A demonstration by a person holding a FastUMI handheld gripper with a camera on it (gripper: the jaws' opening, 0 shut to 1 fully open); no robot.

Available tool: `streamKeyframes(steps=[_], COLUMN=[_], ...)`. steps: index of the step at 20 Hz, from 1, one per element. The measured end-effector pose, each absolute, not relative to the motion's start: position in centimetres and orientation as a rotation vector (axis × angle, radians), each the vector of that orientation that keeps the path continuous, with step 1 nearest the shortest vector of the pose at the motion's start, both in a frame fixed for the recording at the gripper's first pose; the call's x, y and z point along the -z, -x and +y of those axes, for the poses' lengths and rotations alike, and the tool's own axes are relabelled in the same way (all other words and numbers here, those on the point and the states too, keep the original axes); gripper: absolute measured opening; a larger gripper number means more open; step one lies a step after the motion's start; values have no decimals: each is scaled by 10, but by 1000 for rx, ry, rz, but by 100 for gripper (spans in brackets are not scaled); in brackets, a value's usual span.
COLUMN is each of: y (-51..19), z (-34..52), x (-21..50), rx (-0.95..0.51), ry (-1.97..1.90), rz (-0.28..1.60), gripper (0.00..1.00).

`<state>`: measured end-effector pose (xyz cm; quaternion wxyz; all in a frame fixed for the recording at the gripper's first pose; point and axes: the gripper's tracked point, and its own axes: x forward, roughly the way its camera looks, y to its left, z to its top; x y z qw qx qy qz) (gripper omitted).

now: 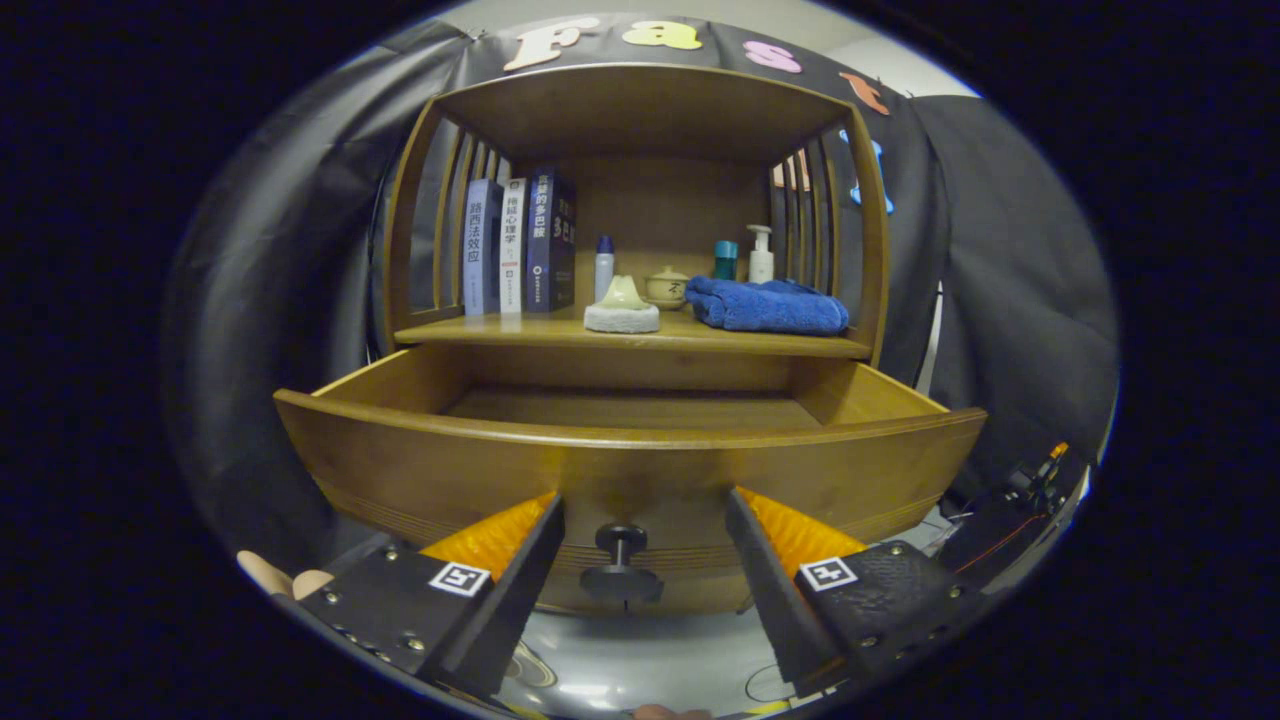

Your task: Pull open the drawer, take out the items inside it, and place them on the countertop above the cabinet.

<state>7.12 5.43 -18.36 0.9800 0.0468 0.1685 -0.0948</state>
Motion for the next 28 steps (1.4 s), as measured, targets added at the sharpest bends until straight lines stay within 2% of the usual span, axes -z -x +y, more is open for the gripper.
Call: streamKeyframes(steps=[6, 16, 28], y=[-96, -178, -212], z=[53, 41, 37], x=[177, 188, 191], rx=[188, 199, 200], ry=[-66, -69, -64], rz=[302, 304, 273], gripper=[97, 97, 97])
